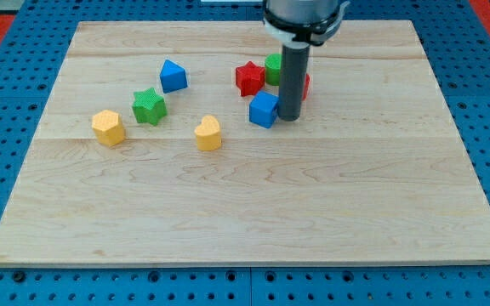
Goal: Slide the blue cube to the right of the green star
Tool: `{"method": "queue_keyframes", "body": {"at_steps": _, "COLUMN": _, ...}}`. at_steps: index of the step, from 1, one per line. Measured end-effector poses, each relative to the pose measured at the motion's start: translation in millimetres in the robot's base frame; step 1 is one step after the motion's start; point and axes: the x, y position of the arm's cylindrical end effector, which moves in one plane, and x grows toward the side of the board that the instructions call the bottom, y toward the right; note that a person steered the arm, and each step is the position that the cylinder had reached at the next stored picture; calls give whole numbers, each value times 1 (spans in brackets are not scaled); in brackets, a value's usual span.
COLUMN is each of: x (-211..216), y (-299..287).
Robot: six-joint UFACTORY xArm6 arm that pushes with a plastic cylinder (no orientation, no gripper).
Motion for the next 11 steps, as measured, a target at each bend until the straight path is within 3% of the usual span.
{"method": "queue_keyframes", "body": {"at_steps": 1, "x": -17, "y": 2}}
{"method": "queue_keyframes", "body": {"at_steps": 4, "x": -2, "y": 12}}
{"method": "queue_keyframes", "body": {"at_steps": 7, "x": 0, "y": -109}}
{"method": "queue_keyframes", "body": {"at_steps": 9, "x": -2, "y": -110}}
{"method": "queue_keyframes", "body": {"at_steps": 11, "x": 23, "y": -127}}
